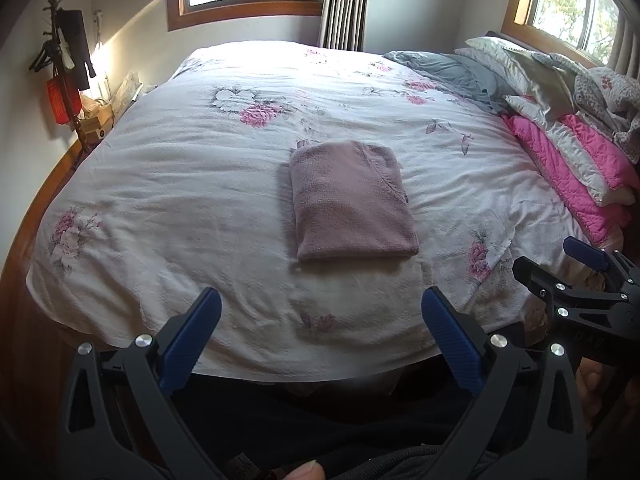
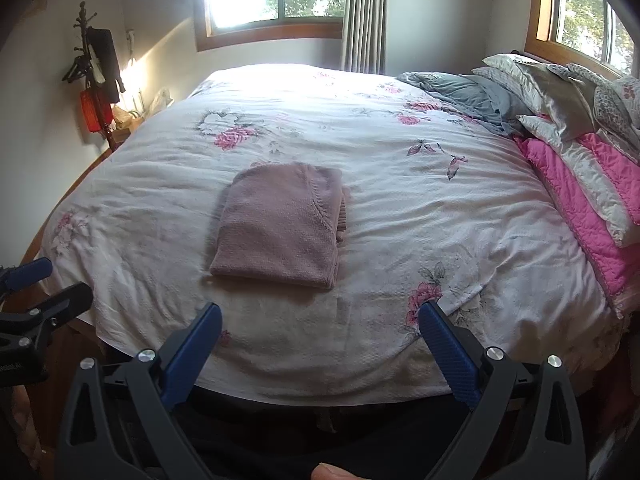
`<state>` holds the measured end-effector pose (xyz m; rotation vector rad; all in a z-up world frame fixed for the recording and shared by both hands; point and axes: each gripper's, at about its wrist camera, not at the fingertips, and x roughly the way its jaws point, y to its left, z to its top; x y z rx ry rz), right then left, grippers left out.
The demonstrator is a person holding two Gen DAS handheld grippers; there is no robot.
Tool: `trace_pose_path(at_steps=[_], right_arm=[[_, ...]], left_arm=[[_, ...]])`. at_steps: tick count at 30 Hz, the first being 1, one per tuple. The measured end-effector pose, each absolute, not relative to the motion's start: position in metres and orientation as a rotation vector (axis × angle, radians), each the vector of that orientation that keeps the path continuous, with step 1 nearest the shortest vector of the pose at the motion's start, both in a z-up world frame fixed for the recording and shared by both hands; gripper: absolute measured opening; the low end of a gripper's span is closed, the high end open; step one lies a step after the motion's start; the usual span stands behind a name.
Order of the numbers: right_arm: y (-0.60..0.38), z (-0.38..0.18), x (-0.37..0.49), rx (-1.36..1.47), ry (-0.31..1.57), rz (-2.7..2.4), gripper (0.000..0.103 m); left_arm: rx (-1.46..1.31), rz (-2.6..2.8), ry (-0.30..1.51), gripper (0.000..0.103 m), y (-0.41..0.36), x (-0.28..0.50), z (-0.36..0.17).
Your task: Fold small clothes
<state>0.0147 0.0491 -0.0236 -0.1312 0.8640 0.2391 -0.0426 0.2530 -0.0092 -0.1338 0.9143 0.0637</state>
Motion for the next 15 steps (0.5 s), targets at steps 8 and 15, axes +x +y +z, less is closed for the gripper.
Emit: trace_pose_path(at_steps=[8, 15], right_arm=[[0.0491, -0.0226, 0.0157, -0.117, 0.855, 0.255, 0.099], [0.0525, -0.0240, 0.0164, -0.129, 0.848, 0.265, 0.099]], left_arm=[[-0.141, 0.073, 0.904, 0.100, 0.2506, -0.0463, -0.0074], [-0.139, 0.071, 0.902, 0.100, 0.2512, -0.0449, -0.0070]])
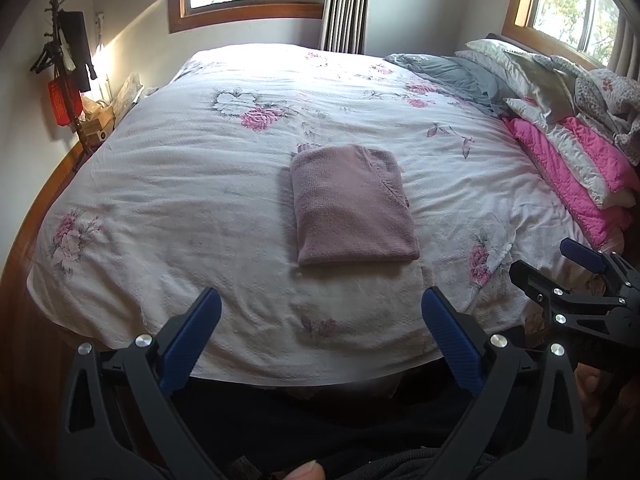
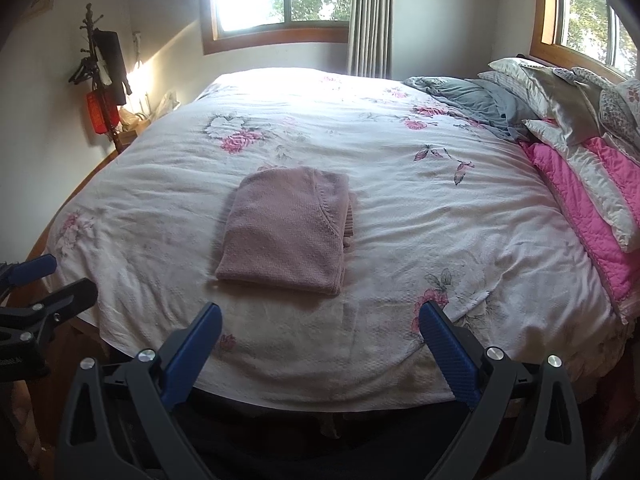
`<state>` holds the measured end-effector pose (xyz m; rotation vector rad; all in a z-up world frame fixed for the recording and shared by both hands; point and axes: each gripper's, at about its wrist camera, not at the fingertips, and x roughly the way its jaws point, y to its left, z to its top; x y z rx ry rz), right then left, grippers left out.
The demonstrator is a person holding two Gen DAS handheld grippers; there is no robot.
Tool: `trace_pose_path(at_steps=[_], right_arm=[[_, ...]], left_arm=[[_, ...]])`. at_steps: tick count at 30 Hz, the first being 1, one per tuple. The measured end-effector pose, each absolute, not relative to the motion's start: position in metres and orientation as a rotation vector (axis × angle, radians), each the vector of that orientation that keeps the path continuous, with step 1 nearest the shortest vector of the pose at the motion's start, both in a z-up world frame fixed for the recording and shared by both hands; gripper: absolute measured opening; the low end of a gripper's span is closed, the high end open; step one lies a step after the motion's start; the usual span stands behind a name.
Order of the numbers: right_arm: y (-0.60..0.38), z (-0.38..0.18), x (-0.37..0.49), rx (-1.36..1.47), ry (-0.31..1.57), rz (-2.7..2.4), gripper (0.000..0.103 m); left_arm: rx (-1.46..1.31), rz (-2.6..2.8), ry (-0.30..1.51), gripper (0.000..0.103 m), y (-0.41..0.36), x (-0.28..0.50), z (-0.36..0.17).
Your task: Fold small clothes
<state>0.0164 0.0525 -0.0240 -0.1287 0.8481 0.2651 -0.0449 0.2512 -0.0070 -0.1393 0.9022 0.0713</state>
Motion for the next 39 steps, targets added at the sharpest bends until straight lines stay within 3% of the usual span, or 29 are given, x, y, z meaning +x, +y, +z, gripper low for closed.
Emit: trace_pose_path(at_steps=[39], right_arm=[[0.054, -0.033, 0.016, -0.110, 0.865, 0.265, 0.099]], left_arm=[[-0.131, 0.089, 0.924, 0.100, 0.250, -0.043, -0.019]])
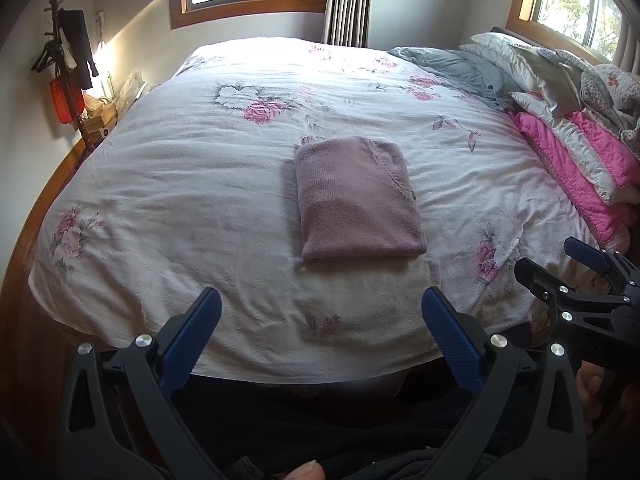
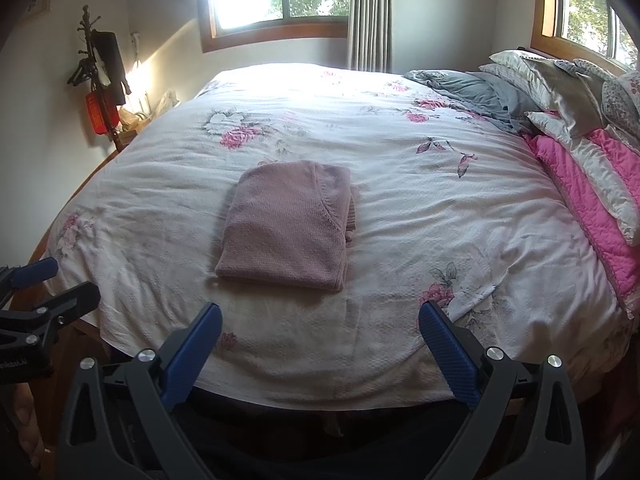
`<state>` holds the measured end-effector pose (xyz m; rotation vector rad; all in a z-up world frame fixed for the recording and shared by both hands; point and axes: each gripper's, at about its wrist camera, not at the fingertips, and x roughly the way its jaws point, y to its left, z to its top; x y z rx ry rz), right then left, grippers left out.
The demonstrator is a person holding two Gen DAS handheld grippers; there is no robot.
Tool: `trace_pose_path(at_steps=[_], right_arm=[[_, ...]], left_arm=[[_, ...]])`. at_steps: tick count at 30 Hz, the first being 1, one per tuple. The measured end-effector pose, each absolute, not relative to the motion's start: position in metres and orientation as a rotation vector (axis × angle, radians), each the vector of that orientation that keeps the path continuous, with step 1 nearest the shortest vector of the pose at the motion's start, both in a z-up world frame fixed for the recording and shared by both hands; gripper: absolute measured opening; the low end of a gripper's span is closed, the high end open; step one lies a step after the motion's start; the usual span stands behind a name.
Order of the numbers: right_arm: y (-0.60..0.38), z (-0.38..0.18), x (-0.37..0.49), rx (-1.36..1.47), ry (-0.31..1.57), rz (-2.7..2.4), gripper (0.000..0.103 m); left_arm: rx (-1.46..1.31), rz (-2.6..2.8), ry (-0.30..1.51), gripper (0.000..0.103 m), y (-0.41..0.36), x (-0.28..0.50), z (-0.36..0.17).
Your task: Fold small clothes
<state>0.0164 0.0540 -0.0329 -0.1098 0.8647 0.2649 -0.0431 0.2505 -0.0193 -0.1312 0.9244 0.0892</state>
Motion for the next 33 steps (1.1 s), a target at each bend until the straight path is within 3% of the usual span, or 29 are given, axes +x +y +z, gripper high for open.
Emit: trace_pose_path(at_steps=[33], right_arm=[[0.052, -0.041, 0.026, -0.114, 0.885, 0.280, 0.099]], left_arm=[[-0.128, 0.091, 0.941, 0.100, 0.257, -0.038, -0.027]])
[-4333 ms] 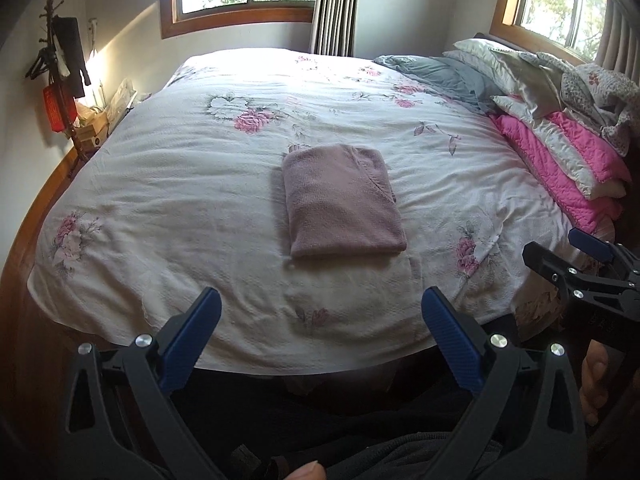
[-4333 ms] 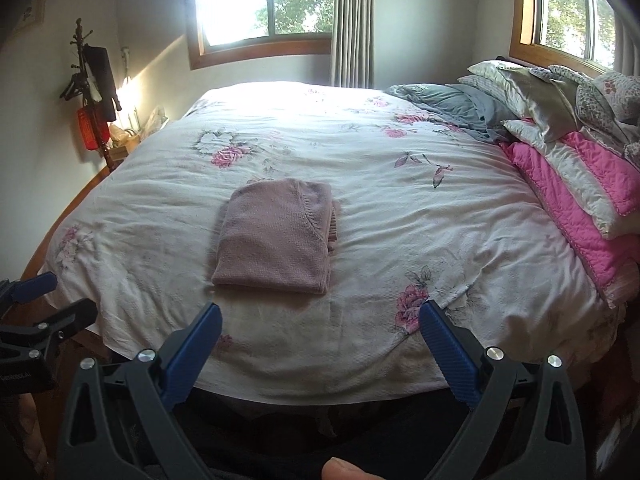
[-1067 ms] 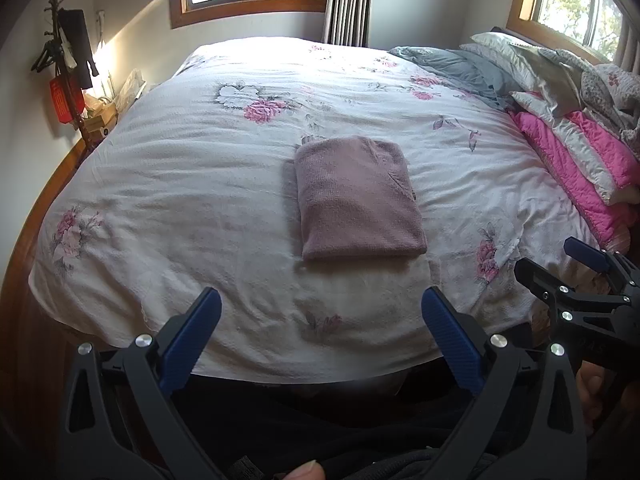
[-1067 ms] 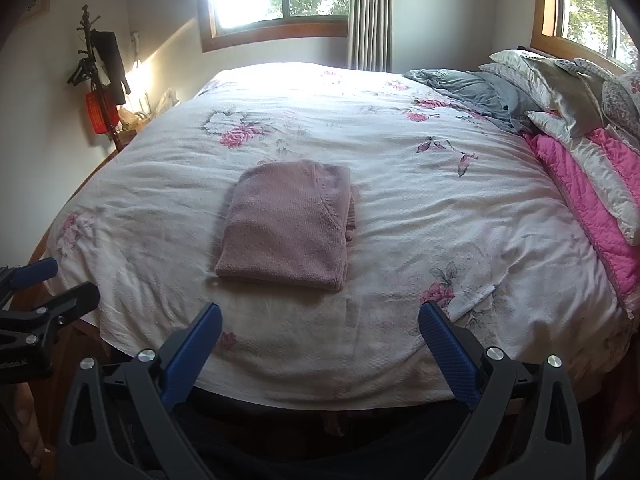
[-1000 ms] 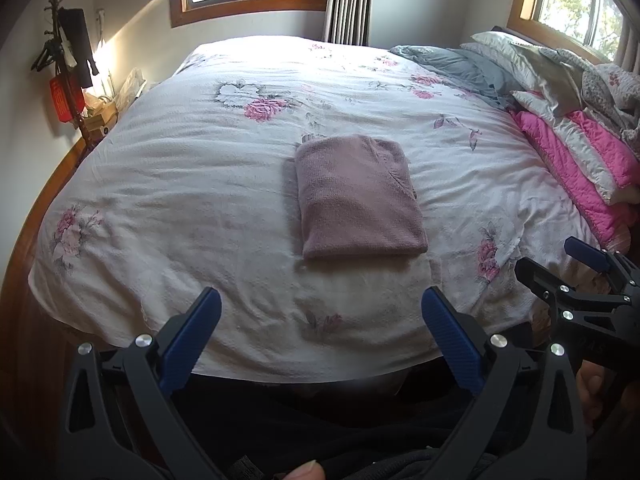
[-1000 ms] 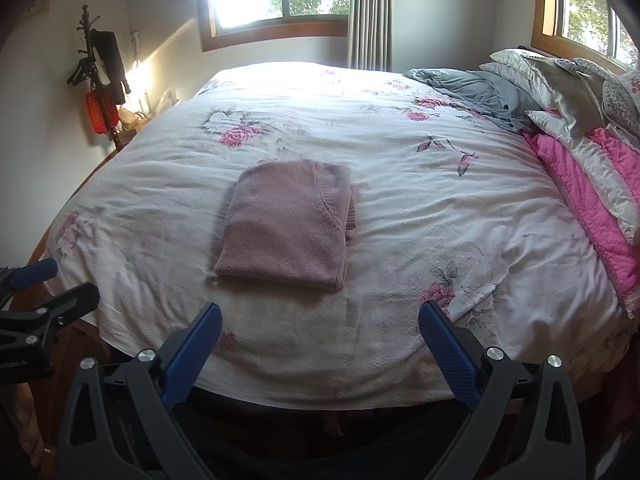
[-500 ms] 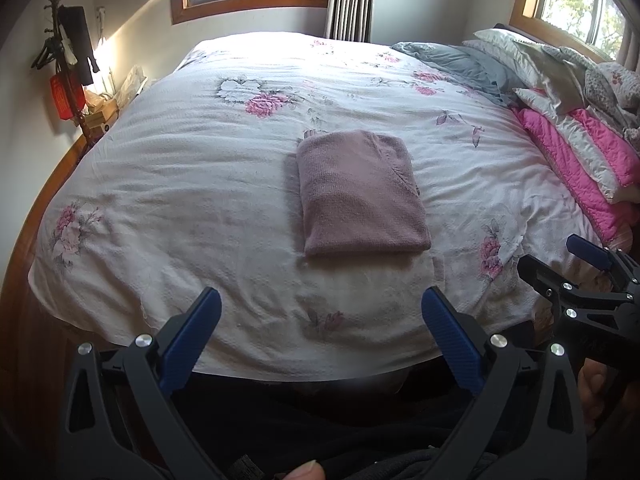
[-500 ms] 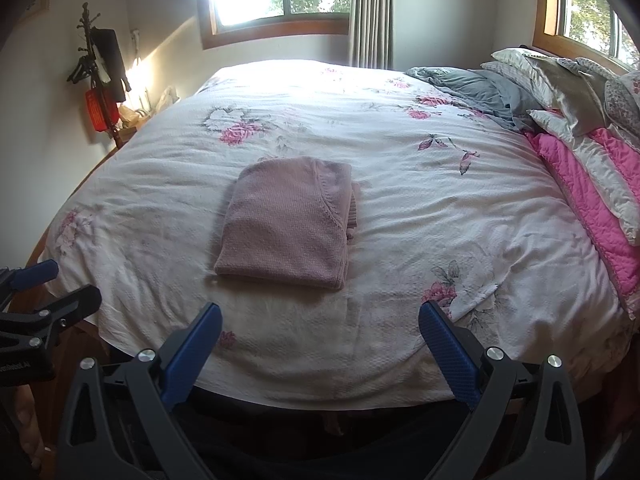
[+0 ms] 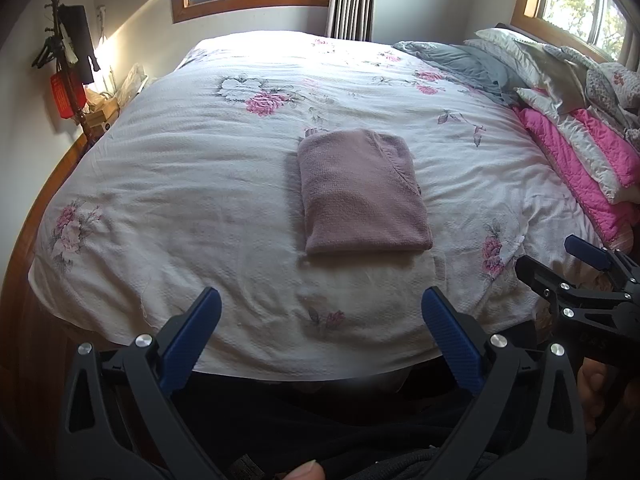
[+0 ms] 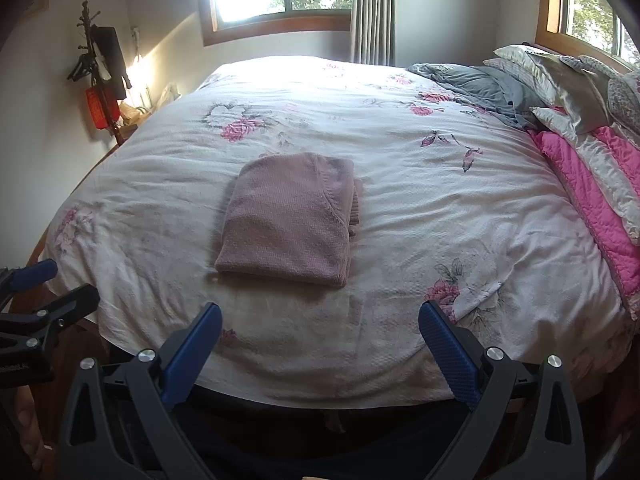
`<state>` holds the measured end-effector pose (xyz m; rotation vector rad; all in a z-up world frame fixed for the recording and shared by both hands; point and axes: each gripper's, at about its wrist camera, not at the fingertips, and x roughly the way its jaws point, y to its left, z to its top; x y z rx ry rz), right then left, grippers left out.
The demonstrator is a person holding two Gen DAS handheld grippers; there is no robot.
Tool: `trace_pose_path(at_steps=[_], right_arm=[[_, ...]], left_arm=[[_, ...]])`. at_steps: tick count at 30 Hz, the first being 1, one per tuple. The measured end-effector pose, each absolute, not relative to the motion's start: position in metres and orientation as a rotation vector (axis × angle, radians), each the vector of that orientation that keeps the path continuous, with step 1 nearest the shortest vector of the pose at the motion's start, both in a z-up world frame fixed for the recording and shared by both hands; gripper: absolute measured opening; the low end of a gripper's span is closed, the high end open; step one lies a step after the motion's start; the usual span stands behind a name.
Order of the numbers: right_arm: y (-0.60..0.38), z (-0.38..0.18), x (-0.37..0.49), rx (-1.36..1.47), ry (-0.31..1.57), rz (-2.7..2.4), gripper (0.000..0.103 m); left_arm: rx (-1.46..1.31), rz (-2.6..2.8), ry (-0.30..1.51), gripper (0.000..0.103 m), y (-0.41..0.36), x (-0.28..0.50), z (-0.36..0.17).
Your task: Fold small clothes
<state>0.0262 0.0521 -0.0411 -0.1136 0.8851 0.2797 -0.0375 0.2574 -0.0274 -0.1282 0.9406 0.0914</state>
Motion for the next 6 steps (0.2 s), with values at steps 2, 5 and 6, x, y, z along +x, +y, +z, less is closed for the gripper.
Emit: trace_pose_path(at_steps=[2, 5, 6], right_arm=[[0.0523, -0.0402, 0.0262, -0.115, 0.880, 0.286, 0.099], [0.0521, -0.0394, 0.0271, -0.113, 0.879, 0.290, 0.099], [0.0518, -0.0391, 0.0272, -0.113, 0.879, 0.290, 0.099]], left_arm=[[-0.128, 0.090, 0.942, 0.100, 0.2578, -0.0362, -0.0269], [-0.128, 0.091, 0.941, 0.100, 0.2584, -0.0363, -0.0278], [-0.128, 0.091, 0.941, 0.100, 0.2584, -0.0363, -0.0278]])
